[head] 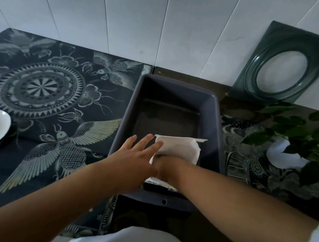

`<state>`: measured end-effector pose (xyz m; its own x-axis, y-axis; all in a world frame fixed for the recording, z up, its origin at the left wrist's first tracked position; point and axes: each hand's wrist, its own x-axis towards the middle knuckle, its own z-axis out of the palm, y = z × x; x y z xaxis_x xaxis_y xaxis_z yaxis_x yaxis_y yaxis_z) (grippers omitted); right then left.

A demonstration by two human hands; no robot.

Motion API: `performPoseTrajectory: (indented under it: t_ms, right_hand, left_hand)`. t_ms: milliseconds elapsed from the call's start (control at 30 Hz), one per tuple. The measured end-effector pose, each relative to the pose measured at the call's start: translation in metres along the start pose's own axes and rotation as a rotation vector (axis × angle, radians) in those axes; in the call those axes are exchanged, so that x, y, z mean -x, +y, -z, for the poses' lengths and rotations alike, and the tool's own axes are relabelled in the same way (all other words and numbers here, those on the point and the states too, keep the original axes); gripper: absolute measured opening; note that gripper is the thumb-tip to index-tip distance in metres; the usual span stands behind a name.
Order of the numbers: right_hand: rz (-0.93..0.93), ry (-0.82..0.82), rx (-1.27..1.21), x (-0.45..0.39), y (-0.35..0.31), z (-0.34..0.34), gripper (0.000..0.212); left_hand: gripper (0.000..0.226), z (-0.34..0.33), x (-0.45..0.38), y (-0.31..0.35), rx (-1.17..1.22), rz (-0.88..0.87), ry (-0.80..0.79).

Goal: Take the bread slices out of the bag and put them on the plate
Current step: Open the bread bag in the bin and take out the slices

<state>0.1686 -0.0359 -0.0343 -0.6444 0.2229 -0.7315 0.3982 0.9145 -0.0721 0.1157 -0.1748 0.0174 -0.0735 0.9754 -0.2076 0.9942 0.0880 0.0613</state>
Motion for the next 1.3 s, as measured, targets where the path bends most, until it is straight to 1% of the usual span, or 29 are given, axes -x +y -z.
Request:
performPoseTrajectory:
  t_ms: [33, 67, 133, 167, 267, 367, 433, 500, 533, 633, 700, 800, 867, 933, 967, 1000, 1067, 1133, 1233, 1300]
  right_hand:
    - [-0.011, 0.064, -0.016, -0.004, -0.002, -0.004, 0.049]
    - [-0.02, 0.14, -0.011, -0.005, -0.003, -0.007, 0.054]
    - [-0.032, 0.214, 0.031, -0.002, -0.003, -0.007, 0.062]
    - [-0.028, 0.217, 0.01, -0.002, -0.001, -0.007, 0.06]
    - [-0.011, 0.178, -0.107, -0.006, 0.005, -0.012, 0.042]
    - [-0.027, 0.198, -0.082, -0.004, 0.014, -0.013, 0.034]
    - [0.032, 0.231, -0.062, 0.003, 0.02, -0.012, 0.03]
    - [0.071, 0.293, -0.027, 0.01, 0.025, -0.011, 0.03]
    - [0.075, 0.313, -0.022, 0.013, 0.026, -0.01, 0.032]
    - [0.074, 0.294, 0.062, 0.022, 0.026, -0.009, 0.039]
    - [0.032, 0.277, 0.092, 0.026, 0.026, -0.006, 0.041]
    - [-0.029, 0.246, 0.082, 0.036, 0.024, 0.005, 0.045]
    - [-0.028, 0.271, 0.073, 0.048, 0.025, 0.014, 0.037]
    - [0.039, 0.381, 0.097, 0.061, 0.031, 0.016, 0.022]
    - [0.06, 0.431, 0.107, 0.068, 0.034, 0.017, 0.019]
    - [0.069, 0.451, 0.12, 0.073, 0.037, 0.018, 0.018]
    - [0.109, 0.436, 0.154, 0.08, 0.041, 0.02, 0.021]
    - [0.154, 0.462, 0.176, 0.087, 0.042, 0.026, 0.022]
    - [0.151, 0.513, 0.216, 0.105, 0.043, 0.038, 0.026]
    - [0.129, 0.532, 0.249, 0.12, 0.046, 0.049, 0.022]
  left_hand:
    - [0.036, -0.002, 0.0, -0.001, 0.008, -0.005, 0.009]
    - [0.037, -0.004, -0.001, -0.001, 0.014, -0.013, 0.019]
    - [0.037, -0.008, -0.002, -0.002, 0.029, -0.031, 0.037]
    - [0.037, -0.009, -0.003, -0.002, 0.035, -0.039, 0.047]
    - [0.037, -0.014, -0.004, -0.004, 0.039, -0.035, 0.095]
    - [0.039, -0.016, -0.005, -0.005, 0.066, -0.013, 0.139]
    - [0.039, -0.015, -0.005, -0.005, 0.075, -0.021, 0.154]
    - [0.044, -0.014, -0.006, -0.005, 0.088, -0.032, 0.168]
    - [0.05, -0.014, -0.007, -0.005, 0.098, -0.033, 0.177]
    - [0.071, -0.009, -0.01, 0.0, 0.183, -0.017, 0.219]
    - [0.073, -0.007, -0.011, 0.004, 0.252, 0.016, 0.254]
    - [0.068, -0.007, -0.011, 0.008, 0.311, 0.062, 0.281]
    - [0.067, -0.008, -0.011, 0.009, 0.36, 0.071, 0.309]
    - [0.068, -0.007, -0.01, 0.011, 0.416, 0.075, 0.341]
    - [0.068, -0.007, -0.01, 0.012, 0.438, 0.078, 0.353]
    - [0.069, -0.006, -0.01, 0.012, 0.448, 0.081, 0.36]
    - [0.073, -0.005, -0.011, 0.013, 0.458, 0.078, 0.351]
    - [0.081, -0.004, -0.01, 0.014, 0.498, 0.065, 0.33]
    - [0.089, -0.003, -0.007, 0.015, 0.633, 0.055, 0.315]
    - [0.09, -0.003, -0.006, 0.014, 0.74, 0.083, 0.308]
